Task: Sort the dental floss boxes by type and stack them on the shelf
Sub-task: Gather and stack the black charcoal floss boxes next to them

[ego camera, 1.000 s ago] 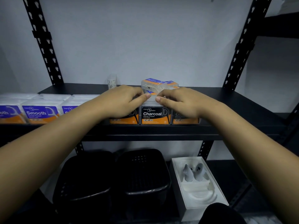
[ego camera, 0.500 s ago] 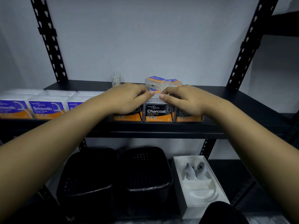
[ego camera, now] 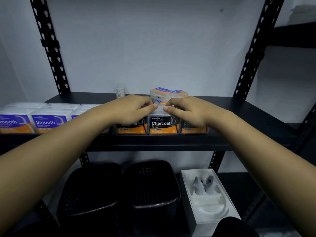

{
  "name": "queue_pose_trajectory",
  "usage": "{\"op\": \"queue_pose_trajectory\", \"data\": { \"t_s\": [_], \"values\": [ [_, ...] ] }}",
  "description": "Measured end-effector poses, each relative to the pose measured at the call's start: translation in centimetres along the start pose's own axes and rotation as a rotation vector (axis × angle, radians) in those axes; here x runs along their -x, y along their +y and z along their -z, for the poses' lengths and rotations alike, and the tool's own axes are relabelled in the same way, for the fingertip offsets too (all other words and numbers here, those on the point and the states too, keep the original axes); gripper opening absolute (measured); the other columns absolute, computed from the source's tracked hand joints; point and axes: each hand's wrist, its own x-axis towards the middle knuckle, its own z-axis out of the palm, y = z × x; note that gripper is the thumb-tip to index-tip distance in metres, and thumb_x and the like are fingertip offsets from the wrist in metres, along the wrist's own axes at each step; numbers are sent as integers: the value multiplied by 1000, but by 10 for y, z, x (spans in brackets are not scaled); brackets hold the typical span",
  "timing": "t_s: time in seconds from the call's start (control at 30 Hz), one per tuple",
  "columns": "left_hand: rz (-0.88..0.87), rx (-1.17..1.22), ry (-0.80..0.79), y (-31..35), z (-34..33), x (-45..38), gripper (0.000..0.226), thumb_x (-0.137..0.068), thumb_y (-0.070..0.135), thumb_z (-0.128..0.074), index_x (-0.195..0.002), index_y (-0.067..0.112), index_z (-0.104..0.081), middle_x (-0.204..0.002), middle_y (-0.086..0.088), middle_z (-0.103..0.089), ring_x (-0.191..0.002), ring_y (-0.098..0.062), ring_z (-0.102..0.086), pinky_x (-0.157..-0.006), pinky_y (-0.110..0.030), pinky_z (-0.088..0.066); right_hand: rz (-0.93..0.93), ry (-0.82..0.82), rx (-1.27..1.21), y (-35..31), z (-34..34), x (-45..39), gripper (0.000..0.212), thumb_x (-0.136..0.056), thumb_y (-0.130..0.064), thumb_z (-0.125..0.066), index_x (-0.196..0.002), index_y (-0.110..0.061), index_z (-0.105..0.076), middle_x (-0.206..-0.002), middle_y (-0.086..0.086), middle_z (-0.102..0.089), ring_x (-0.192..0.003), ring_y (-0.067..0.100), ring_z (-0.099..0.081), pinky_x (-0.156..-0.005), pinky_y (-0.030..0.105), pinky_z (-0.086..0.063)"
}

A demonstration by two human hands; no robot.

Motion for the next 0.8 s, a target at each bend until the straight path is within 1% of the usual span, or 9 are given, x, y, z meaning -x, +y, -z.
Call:
{"op": "queue_pose_trajectory", "data": {
  "t_s": [0.17,0.3,0.43,0.6,0.8],
  "values": [
    [12,0,-21,-2,2,1,44,-101,59,-33,-112,27,-62,-98,5,-68,-91,-15,-63,-86,-42,-53,9,0,-6,0,-1,-1,56,-94,-77,-26,-110,-38,-62,-85,-12,-66,-85,6,-59,-77,37,-47],
    [26,-10,-17,-5,4,4,44,-101,59,-33,-111,28,-62,-98,6,-68,-91,-14,-63,-86,-42,-53,14,-2,6,-6,-2,-5,54,-96,-74,-27,-107,-36,-63,-85,-12,-65,-84,5,-59,-74,35,-45],
    [24,-19,-27,-5,5,5,43,-102,56,-33,-113,26,-62,-99,4,-68,-92,-15,-62,-85,-40,-52,18,-6,7,-8,-2,-7,52,-98,-72,-29,-109,-35,-64,-86,-12,-65,-84,6,-60,-74,35,-46],
    [21,-18,-35,-6,5,4,45,-100,60,-32,-113,28,-61,-97,5,-67,-91,-15,-63,-86,-43,-53,13,-6,22,-6,-3,-8,63,-92,-80,-23,-112,-37,-64,-94,-11,-69,-91,9,-62,-84,41,-51],
    [20,-13,-37,-8,5,4,46,-99,63,-31,-111,31,-60,-94,7,-66,-88,-13,-62,-85,-44,-53,12,-4,21,-8,-2,-6,58,-95,-77,-26,-116,-37,-63,-92,-12,-67,-89,9,-61,-78,36,-47]
  ]
}}
